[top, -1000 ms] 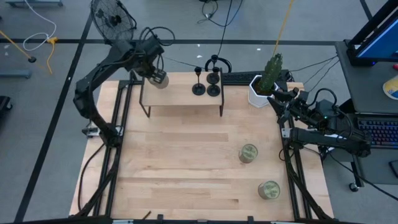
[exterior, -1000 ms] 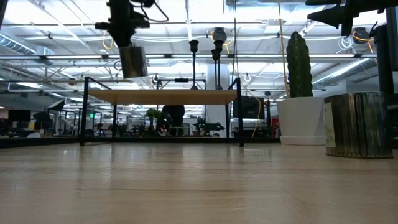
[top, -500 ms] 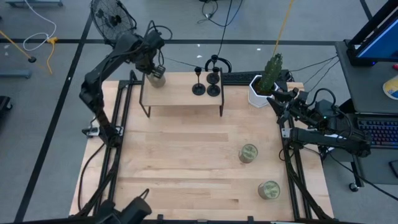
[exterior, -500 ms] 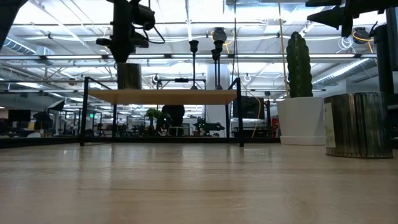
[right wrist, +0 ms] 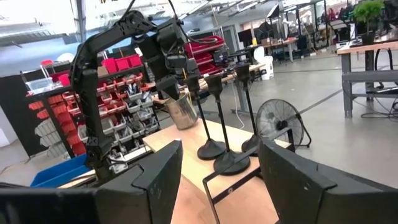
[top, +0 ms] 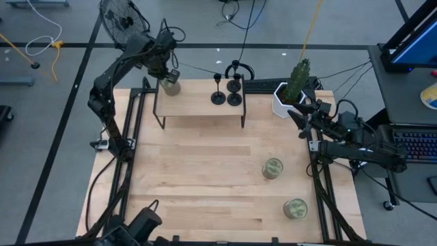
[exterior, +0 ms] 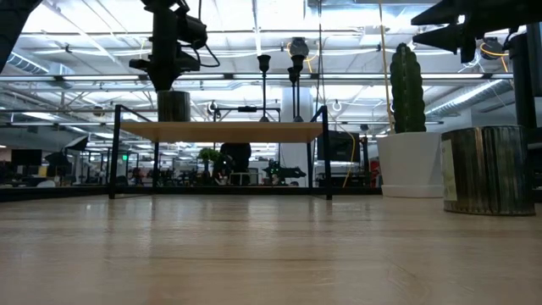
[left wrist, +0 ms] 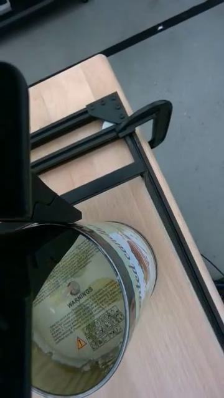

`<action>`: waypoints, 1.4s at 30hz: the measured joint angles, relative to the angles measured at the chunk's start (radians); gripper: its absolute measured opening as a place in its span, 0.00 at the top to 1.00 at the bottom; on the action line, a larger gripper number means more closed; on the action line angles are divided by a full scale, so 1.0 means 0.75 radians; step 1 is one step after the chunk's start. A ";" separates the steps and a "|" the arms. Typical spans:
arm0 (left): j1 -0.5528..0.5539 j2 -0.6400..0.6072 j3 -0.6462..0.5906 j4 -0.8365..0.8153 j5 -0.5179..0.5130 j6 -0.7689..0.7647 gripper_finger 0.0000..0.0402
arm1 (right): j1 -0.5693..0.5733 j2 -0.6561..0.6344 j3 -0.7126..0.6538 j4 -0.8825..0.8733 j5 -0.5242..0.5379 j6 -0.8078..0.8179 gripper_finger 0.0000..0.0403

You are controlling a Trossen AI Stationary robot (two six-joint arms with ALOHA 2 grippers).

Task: Pick & Place candle stick holders
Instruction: Put the left scented candle on the shelf

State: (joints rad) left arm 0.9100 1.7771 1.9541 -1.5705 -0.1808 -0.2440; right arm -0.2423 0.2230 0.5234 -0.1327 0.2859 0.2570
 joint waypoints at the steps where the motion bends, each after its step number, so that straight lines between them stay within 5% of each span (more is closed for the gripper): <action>1: 0.000 0.000 0.000 0.000 0.001 0.000 1.00 | 0.000 0.000 0.000 0.002 0.000 0.002 0.48; 42: 0.014 0.075 0.007 0.002 0.075 0.047 1.00 | 0.000 -0.001 0.000 -0.030 0.073 -0.081 0.48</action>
State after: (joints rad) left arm 0.9207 1.8331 1.9594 -1.5688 -0.1242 -0.2084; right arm -0.2424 0.2226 0.5232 -0.1551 0.3409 0.1961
